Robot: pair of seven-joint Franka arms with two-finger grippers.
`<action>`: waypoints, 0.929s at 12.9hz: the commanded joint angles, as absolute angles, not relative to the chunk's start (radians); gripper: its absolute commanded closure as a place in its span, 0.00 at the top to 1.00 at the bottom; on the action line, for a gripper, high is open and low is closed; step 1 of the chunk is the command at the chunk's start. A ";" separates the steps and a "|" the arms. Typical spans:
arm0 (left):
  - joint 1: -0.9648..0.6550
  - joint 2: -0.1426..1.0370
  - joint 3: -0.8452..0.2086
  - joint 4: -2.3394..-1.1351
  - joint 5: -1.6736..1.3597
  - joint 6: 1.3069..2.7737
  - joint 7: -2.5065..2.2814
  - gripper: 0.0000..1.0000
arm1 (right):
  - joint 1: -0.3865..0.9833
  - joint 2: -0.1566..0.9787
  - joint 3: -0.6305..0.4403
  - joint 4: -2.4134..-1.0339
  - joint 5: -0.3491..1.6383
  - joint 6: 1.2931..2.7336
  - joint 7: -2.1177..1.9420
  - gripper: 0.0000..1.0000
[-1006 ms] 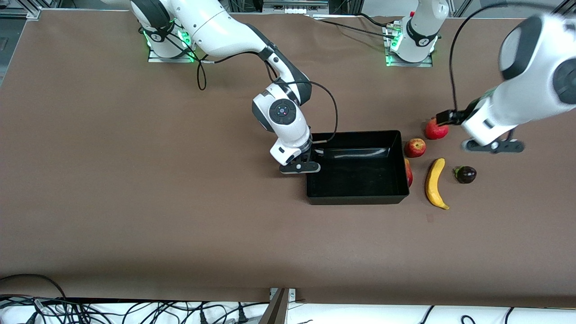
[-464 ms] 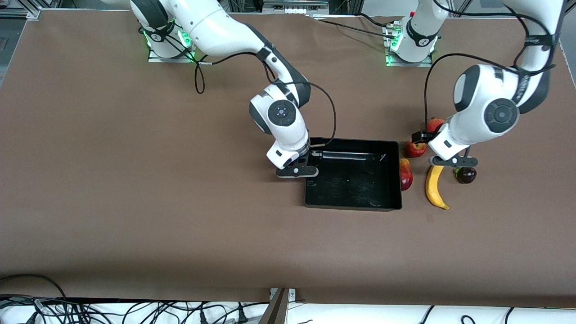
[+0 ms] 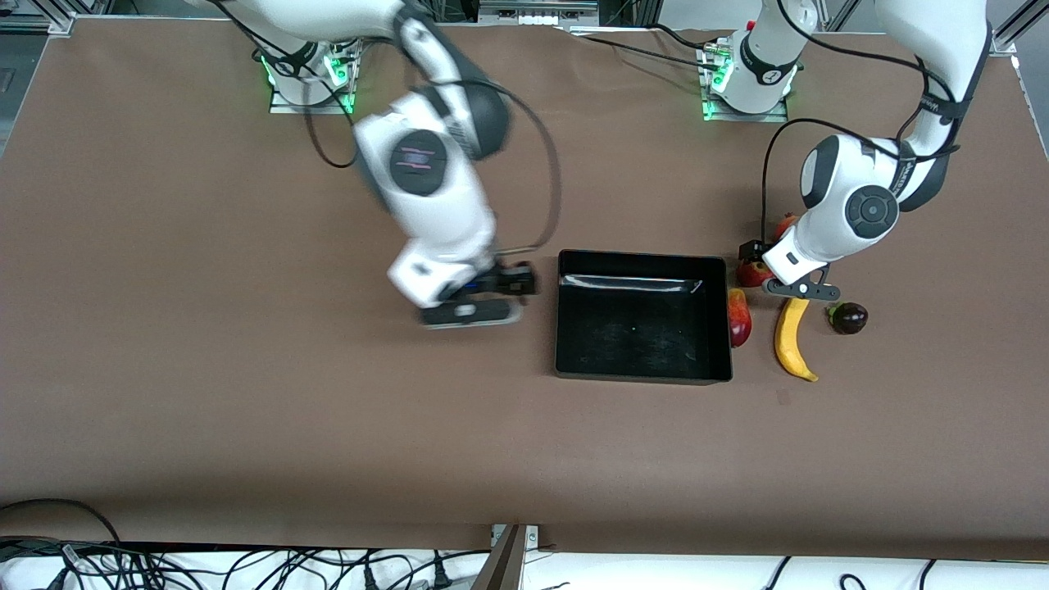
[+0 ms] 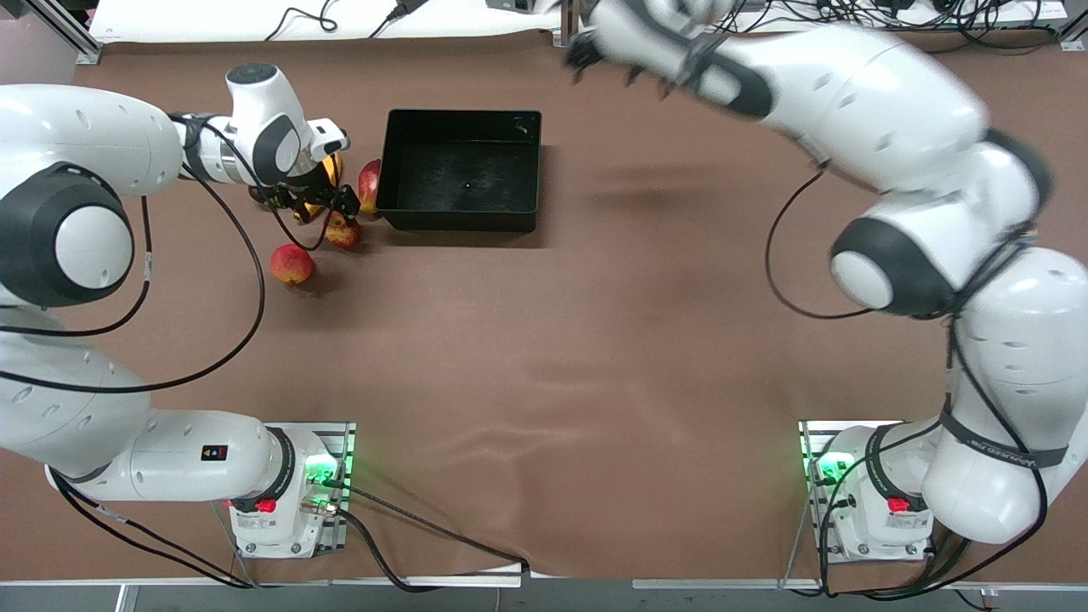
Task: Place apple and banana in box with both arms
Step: 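Grasp the small red apple with the left gripper while the right gripper withdraws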
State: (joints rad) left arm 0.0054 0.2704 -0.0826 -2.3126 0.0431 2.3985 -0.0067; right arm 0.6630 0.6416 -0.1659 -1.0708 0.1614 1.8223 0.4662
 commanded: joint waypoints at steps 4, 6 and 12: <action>0.014 0.310 -0.092 -2.322 0.003 2.445 0.008 1.00 | 0.511 0.256 -0.227 -1.320 0.176 1.574 0.177 1.00; 0.014 0.308 -0.092 -2.316 0.003 2.436 0.020 0.21 | 0.509 0.108 -0.277 -1.492 0.164 1.597 0.106 1.00; -0.006 0.259 -0.094 -2.005 0.000 2.008 -0.011 0.00 | 0.297 -0.031 -0.165 -1.654 0.049 1.597 0.008 1.00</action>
